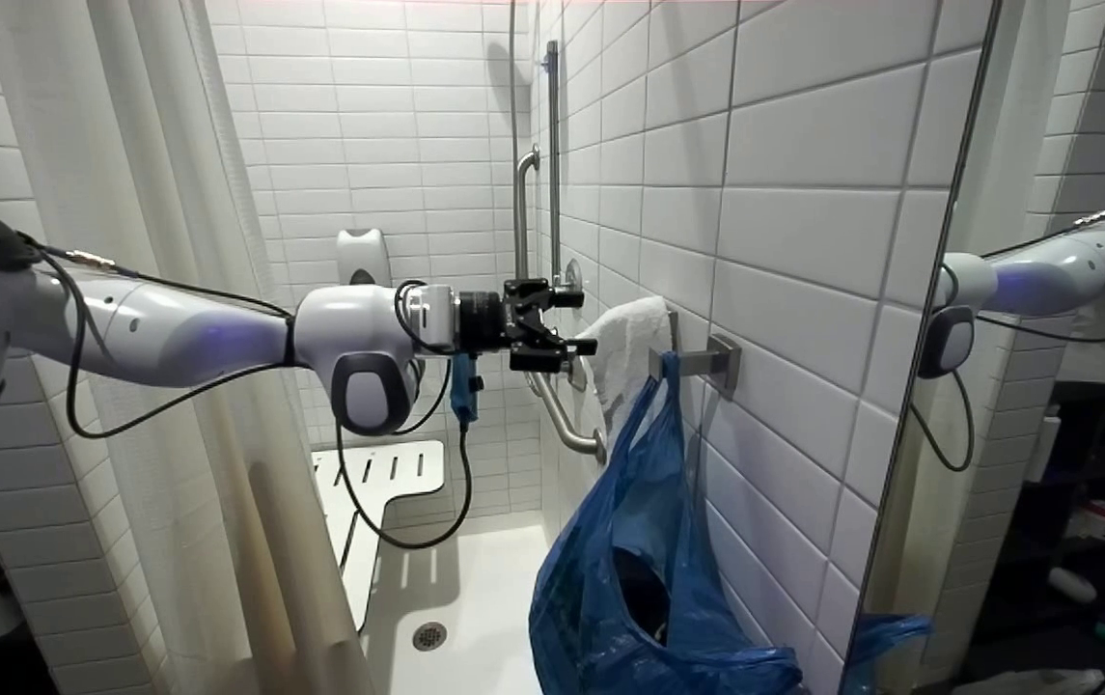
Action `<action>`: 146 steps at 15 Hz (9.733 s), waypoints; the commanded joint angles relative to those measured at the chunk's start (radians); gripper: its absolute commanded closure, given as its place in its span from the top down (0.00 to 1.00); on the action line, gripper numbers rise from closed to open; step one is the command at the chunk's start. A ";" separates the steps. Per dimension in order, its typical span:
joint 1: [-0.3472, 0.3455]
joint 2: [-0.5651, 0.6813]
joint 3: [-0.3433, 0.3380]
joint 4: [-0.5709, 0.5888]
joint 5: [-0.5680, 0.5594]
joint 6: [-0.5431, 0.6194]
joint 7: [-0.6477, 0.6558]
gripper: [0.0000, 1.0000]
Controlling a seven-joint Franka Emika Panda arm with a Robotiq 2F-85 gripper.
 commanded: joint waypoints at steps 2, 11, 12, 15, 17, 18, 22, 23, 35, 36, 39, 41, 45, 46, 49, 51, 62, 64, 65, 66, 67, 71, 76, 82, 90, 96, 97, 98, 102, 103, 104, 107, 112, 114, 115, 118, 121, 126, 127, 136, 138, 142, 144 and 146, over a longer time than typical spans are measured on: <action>-0.022 -0.030 0.009 -0.002 -0.016 0.010 -0.054 1.00; -0.063 -0.147 0.063 0.026 -0.105 0.077 -0.124 1.00; -0.025 -0.030 0.011 0.026 -0.037 -0.030 -0.131 1.00; -0.035 -0.030 0.009 0.034 -0.043 -0.064 -0.143 1.00; -0.040 -0.022 0.006 0.037 -0.047 -0.083 -0.139 1.00; -0.040 -0.019 0.005 0.037 -0.050 -0.091 -0.135 1.00; -0.038 -0.007 0.003 0.039 -0.049 -0.090 -0.115 0.61; -0.037 -0.007 0.002 0.037 -0.048 -0.087 -0.113 0.53; -0.033 0.008 -0.005 0.054 -0.004 -0.017 -0.078 0.02; -0.076 -0.124 0.059 0.065 -0.056 0.116 -0.100 0.02; -0.030 0.009 -0.020 0.069 0.059 0.016 -0.082 0.02; -0.035 -0.009 -0.032 0.075 0.080 0.016 -0.092 0.02; -0.034 -0.031 -0.070 0.076 0.067 0.012 -0.064 0.02; -0.032 -0.034 -0.080 0.078 0.068 0.011 -0.060 0.02; -0.023 -0.041 -0.115 0.077 0.070 0.010 -0.048 0.02; -0.006 -0.021 -0.148 0.068 0.062 -0.005 -0.010 0.02; 0.044 -0.021 -0.335 0.049 0.059 -0.106 0.062 0.02; 0.043 -0.018 -0.365 0.049 0.068 -0.125 0.057 0.02; 0.046 -0.017 -0.380 0.044 0.072 -0.134 0.054 0.02; 0.046 -0.015 -0.390 0.043 0.076 -0.139 0.053 0.02; 0.047 -0.013 -0.400 0.041 0.079 -0.144 0.050 0.02; 0.047 -0.006 -0.425 0.037 0.086 -0.152 0.047 0.02; 0.073 -0.002 -0.455 0.017 0.094 -0.159 0.042 0.02; 0.136 0.018 -0.522 -0.036 0.134 -0.185 0.033 0.02; 0.151 0.082 -0.562 -0.067 0.216 -0.244 0.012 0.02; 0.157 0.113 -0.576 -0.086 0.331 -0.285 -0.073 0.02; 0.164 0.101 -0.575 -0.085 0.358 -0.271 -0.106 0.02; 0.173 0.103 -0.580 -0.093 0.391 -0.272 -0.140 0.02; 0.178 0.103 -0.594 -0.093 0.537 -0.276 -0.280 0.02; 0.174 0.103 -0.595 -0.091 0.574 -0.279 -0.314 0.02; 0.172 0.103 -0.598 -0.092 0.608 -0.279 -0.347 0.02; 0.155 0.103 -0.600 -0.088 0.709 -0.292 -0.439 0.02; 0.111 0.103 -0.602 -0.096 0.865 -0.338 -0.567 0.02; 0.092 0.103 -0.602 -0.101 0.929 -0.358 -0.619 0.02; 0.083 0.103 -0.602 -0.103 0.961 -0.366 -0.646 0.02; 0.059 0.103 -0.601 -0.110 1.054 -0.387 -0.727 0.02; 0.044 0.103 -0.601 -0.115 1.022 -0.402 -0.698 0.02; 0.033 0.103 -0.609 -0.125 1.018 -0.421 -0.693 0.02; 0.030 0.103 -0.608 -0.124 1.017 -0.424 -0.690 0.02; -0.004 0.103 -0.595 -0.123 1.017 -0.441 -0.678 0.02; -0.019 0.103 -0.591 -0.120 1.017 -0.450 -0.673 0.02; -0.054 0.103 -0.575 -0.113 1.017 -0.469 -0.661 0.02; -0.072 0.103 -0.566 -0.108 1.017 -0.474 -0.658 0.02; -0.090 0.103 -0.551 -0.094 1.017 -0.472 -0.653 0.02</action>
